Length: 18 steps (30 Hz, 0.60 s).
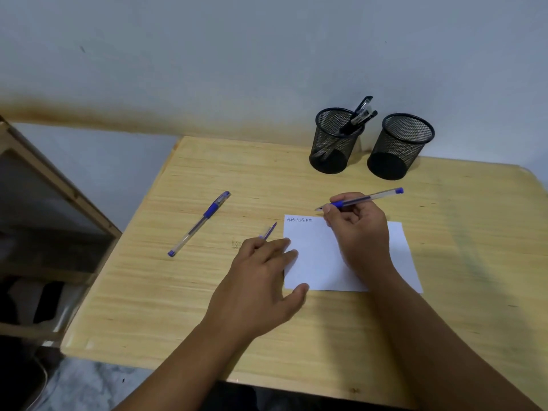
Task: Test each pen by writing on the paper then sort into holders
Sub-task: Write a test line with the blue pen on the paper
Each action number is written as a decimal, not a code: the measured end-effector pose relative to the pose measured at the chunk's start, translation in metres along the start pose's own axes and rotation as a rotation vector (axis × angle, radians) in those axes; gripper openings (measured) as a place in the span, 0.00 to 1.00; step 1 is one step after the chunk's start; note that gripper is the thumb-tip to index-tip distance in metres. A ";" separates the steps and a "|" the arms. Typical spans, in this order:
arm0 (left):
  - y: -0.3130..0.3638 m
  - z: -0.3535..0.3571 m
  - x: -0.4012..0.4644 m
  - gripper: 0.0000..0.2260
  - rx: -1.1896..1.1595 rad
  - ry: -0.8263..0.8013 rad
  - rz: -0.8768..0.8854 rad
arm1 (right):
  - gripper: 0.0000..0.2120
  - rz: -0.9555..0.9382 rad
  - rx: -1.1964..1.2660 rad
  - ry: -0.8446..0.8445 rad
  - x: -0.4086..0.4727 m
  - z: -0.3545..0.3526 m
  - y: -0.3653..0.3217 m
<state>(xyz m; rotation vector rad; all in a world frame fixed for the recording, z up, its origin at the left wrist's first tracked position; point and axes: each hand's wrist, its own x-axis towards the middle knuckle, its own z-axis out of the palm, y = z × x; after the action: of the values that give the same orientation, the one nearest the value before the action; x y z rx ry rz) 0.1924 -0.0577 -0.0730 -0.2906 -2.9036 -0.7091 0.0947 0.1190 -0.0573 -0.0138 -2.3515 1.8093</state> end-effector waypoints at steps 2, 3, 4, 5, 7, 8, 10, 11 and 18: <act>-0.001 0.001 0.001 0.24 0.013 0.007 0.006 | 0.05 -0.031 -0.098 0.025 0.002 0.000 0.003; -0.001 0.002 0.001 0.24 0.016 0.015 0.009 | 0.04 -0.036 -0.132 0.036 0.003 0.000 0.004; -0.001 0.003 0.001 0.24 0.014 0.023 0.008 | 0.04 -0.035 -0.147 0.042 0.003 -0.001 0.005; -0.002 0.003 0.001 0.24 0.012 0.030 0.007 | 0.04 -0.034 -0.161 0.039 0.005 -0.002 0.005; -0.002 0.004 0.002 0.24 0.012 0.044 0.007 | 0.03 -0.053 -0.220 0.011 0.006 -0.003 0.006; -0.002 0.004 0.002 0.24 0.011 0.049 0.005 | 0.04 -0.067 -0.254 -0.007 0.007 -0.003 0.006; -0.002 0.004 0.002 0.23 0.010 0.059 0.004 | 0.04 -0.078 -0.304 -0.024 0.007 -0.002 0.006; -0.002 0.004 0.003 0.23 0.010 0.063 0.005 | 0.04 -0.077 -0.322 -0.027 0.006 -0.002 0.006; -0.001 0.004 0.003 0.23 -0.008 0.063 -0.011 | 0.05 -0.045 -0.356 -0.020 0.004 0.000 0.005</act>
<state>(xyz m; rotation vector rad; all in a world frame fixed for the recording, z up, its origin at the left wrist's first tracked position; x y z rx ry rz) 0.1885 -0.0563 -0.0769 -0.2483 -2.8454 -0.7188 0.0900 0.1208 -0.0615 0.0108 -2.6314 1.3556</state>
